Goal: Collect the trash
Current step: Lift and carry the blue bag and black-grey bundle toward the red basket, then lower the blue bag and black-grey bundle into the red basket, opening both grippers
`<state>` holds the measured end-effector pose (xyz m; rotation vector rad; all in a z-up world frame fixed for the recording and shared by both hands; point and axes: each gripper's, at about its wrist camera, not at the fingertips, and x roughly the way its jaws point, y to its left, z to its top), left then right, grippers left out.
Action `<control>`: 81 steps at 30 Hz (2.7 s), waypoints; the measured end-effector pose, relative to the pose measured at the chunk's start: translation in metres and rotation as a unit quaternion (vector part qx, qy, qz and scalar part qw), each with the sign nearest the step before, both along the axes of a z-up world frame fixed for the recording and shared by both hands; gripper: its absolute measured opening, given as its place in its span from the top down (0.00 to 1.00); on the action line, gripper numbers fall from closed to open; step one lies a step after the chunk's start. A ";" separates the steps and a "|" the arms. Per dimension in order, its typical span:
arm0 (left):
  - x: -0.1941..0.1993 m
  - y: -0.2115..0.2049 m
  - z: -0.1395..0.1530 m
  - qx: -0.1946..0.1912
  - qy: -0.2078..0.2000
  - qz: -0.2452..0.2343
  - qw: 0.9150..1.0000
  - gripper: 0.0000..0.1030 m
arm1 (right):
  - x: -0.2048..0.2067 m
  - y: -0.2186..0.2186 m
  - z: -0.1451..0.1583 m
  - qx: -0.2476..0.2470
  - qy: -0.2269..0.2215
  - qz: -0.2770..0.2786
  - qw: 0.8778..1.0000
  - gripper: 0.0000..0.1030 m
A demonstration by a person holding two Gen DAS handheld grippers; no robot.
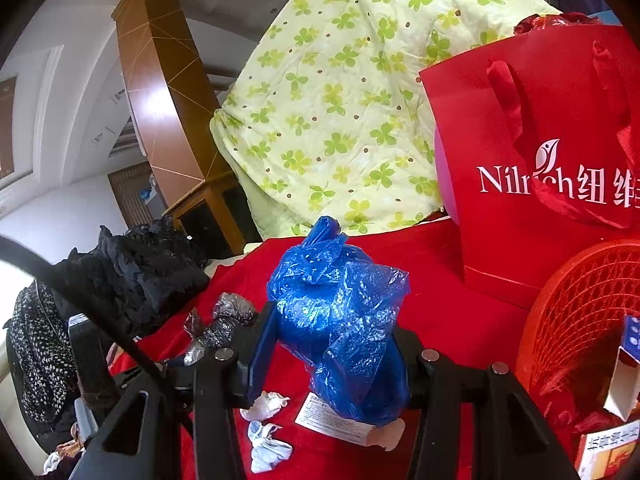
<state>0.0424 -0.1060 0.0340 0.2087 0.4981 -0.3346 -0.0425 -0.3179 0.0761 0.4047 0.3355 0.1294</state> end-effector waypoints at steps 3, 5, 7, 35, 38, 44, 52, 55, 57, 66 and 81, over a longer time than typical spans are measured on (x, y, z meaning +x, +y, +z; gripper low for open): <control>-0.002 -0.004 -0.001 0.005 0.000 -0.003 1.000 0.72 | -0.003 -0.003 0.001 -0.002 -0.002 -0.005 1.000 0.50; -0.003 -0.007 -0.002 0.009 -0.001 -0.007 1.000 0.72 | -0.005 -0.007 0.001 0.001 -0.003 -0.008 1.000 0.50; -0.005 -0.011 -0.002 0.013 -0.002 -0.009 1.000 0.72 | -0.006 -0.010 0.001 0.003 -0.003 -0.011 1.000 0.50; -0.019 -0.040 -0.005 0.027 0.002 -0.050 0.998 0.72 | -0.025 -0.031 -0.002 -0.004 0.000 -0.033 0.999 0.50; -0.020 -0.043 -0.006 0.028 0.004 -0.054 0.998 0.72 | -0.029 -0.035 -0.002 -0.003 -0.002 -0.037 0.999 0.50; -0.023 -0.049 -0.010 0.036 0.002 -0.058 0.998 0.72 | -0.033 -0.042 -0.001 -0.002 -0.004 -0.044 0.999 0.50; -0.032 -0.055 -0.011 0.056 -0.010 -0.042 0.997 0.72 | -0.042 -0.046 0.002 0.004 -0.014 -0.048 0.999 0.50; -0.041 -0.059 -0.005 0.067 -0.026 -0.039 0.997 0.72 | -0.050 -0.045 0.005 0.008 -0.022 -0.052 0.998 0.50; -0.048 -0.061 0.000 0.067 -0.030 -0.040 0.996 0.72 | -0.055 -0.050 0.007 0.014 -0.028 -0.055 0.998 0.50; -0.080 -0.088 0.027 0.076 -0.056 -0.061 0.994 0.72 | -0.081 -0.077 0.014 0.040 -0.051 -0.078 0.995 0.50; -0.119 -0.152 0.058 0.100 -0.091 -0.120 0.984 0.72 | -0.122 -0.133 0.020 0.085 -0.082 -0.127 0.985 0.48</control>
